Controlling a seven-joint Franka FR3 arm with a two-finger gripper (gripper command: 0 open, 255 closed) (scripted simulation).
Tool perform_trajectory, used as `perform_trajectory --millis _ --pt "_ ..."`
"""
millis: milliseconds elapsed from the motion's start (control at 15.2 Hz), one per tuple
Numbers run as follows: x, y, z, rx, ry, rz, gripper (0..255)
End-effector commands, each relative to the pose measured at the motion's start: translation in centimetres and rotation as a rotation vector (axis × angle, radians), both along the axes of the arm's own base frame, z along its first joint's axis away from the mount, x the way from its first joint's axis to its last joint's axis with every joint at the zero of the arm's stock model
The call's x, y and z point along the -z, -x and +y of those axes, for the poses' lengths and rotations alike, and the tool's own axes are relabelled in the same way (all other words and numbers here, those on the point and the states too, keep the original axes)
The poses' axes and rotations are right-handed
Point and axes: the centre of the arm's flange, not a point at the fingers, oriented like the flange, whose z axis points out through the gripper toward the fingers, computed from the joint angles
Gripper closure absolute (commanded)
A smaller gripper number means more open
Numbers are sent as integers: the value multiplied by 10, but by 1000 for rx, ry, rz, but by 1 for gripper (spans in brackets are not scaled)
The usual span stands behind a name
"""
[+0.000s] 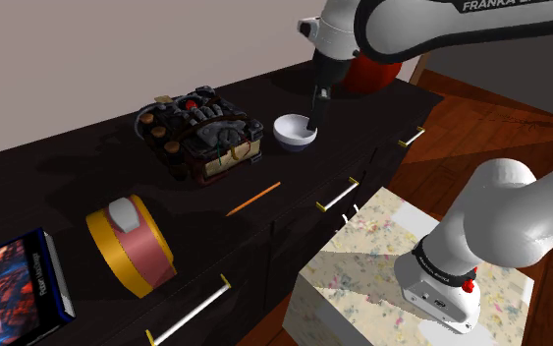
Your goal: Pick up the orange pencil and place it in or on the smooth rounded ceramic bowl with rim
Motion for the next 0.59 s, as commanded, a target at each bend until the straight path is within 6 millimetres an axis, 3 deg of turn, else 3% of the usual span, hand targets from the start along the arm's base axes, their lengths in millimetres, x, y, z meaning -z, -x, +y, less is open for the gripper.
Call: perform_trajectory --millis 0,528 --pt "18 -7 21 -114 22 -7 0" --pt "93 -10 96 -549 110 -28 0"
